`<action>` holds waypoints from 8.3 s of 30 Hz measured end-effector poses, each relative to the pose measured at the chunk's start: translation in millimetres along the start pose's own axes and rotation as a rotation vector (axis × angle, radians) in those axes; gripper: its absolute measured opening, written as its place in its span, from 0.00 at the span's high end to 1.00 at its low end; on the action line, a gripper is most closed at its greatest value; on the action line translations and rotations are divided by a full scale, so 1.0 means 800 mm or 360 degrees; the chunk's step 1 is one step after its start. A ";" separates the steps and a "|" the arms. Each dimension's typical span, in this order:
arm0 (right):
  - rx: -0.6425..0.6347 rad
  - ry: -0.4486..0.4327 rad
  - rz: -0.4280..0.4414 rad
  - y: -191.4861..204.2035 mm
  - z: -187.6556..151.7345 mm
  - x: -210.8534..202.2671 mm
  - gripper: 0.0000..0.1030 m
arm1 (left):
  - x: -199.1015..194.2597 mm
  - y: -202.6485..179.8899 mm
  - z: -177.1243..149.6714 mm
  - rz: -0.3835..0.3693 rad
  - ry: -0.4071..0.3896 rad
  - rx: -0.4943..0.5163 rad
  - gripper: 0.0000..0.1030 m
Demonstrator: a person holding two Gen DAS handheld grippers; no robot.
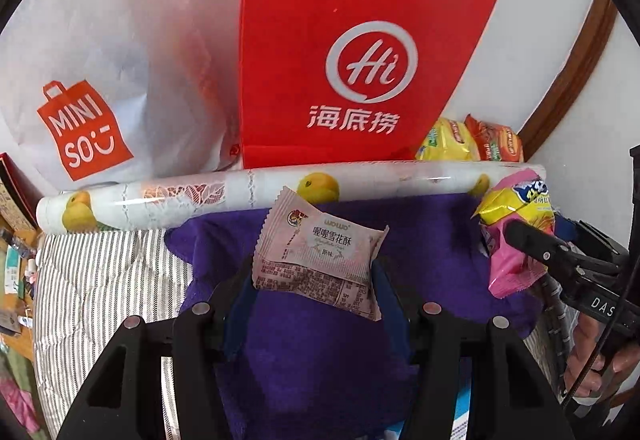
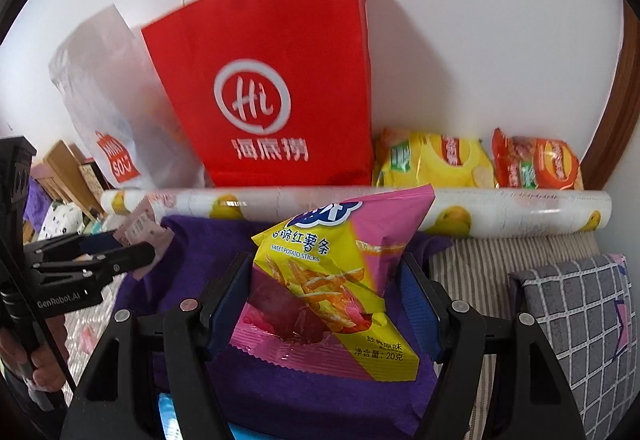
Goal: Organize snacks
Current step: 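Carry the chip bag and pastry packet over the purple towel with both tools, then open the right tool to drop the chip bag on the towel while the left tool drops the pastry packet, then move both tools back down to the snack pile, then grasp the yellow chip bag with the right tool while the left tool grasps the pink round packet, then lift both packets and carry them toward the purple towel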
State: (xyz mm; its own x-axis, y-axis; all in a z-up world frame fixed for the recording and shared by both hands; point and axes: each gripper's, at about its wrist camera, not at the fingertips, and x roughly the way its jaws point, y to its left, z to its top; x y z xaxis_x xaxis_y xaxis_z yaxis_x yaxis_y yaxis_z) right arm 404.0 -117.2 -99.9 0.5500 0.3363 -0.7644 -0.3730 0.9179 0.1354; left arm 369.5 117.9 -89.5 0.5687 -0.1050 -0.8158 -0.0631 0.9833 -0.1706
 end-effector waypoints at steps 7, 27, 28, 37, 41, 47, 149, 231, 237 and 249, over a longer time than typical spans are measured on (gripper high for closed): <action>-0.0022 0.0074 0.0010 0.011 -0.007 0.023 0.30 | 0.019 0.006 -0.001 0.0005 0.0066 -0.0033 0.47; 0.0011 0.0164 -0.0042 -0.001 -0.009 0.045 0.30 | 0.027 0.014 -0.001 0.0034 0.0105 -0.0063 0.47; 0.0013 0.0174 -0.0045 -0.001 -0.009 0.047 0.30 | 0.027 0.014 -0.001 0.0031 0.0105 -0.0061 0.47; 0.0011 0.0251 -0.0070 -0.001 -0.013 0.061 0.30 | 0.034 0.011 -0.003 0.0033 0.0142 -0.0050 0.47; 0.0046 0.0284 -0.0063 -0.005 -0.015 0.066 0.30 | 0.035 0.011 -0.004 0.0035 0.0145 -0.0047 0.47; 0.0075 0.0317 -0.0031 -0.006 -0.017 0.071 0.30 | 0.041 0.010 -0.006 0.0008 0.0185 -0.0063 0.47; 0.0037 0.0123 -0.0110 0.083 -0.311 -0.077 0.25 | -0.163 0.087 -0.247 0.0053 -0.0067 -0.0130 0.24; 0.0088 -0.0365 -0.0105 0.051 -0.236 -0.230 0.34 | -0.178 -0.060 -0.192 -0.0189 -0.0180 0.0121 0.54; 0.0101 -0.0367 -0.0085 0.050 -0.216 -0.220 0.34 | -0.170 -0.058 -0.182 -0.0199 -0.0177 0.0097 0.54; 0.0121 -0.0381 -0.0045 0.045 -0.167 -0.191 0.34 | -0.143 -0.045 -0.149 -0.0183 -0.0172 0.0022 0.54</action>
State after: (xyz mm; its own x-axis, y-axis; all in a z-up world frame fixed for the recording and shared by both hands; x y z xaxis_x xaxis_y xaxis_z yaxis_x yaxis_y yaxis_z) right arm 206.4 -163.3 -62.2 0.7241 0.3422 -0.5989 -0.3024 0.9379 0.1702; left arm 209.2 77.1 -56.1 0.6564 -0.2013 -0.7270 0.0185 0.9677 -0.2513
